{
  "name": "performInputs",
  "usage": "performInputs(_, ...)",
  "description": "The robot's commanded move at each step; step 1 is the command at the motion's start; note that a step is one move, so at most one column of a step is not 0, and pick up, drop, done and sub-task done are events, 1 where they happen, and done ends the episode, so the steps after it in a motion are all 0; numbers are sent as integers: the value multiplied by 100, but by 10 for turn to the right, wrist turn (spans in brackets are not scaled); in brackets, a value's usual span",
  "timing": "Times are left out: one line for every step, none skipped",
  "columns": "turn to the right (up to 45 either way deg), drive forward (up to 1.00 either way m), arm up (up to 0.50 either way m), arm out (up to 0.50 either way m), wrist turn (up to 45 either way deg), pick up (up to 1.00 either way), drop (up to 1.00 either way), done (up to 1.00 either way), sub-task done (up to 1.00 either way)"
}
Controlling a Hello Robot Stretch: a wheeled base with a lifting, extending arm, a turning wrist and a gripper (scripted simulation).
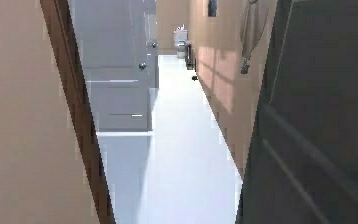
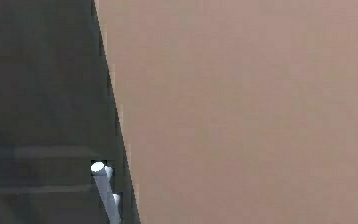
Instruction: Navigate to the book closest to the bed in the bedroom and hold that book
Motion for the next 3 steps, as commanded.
performInputs(30, 0, 0, 0, 0, 0, 0, 0, 0)
performInputs(0, 100, 0, 0, 0, 0, 0, 0, 0)
performInputs(30, 0, 0, 0, 0, 0, 0, 0, 0)
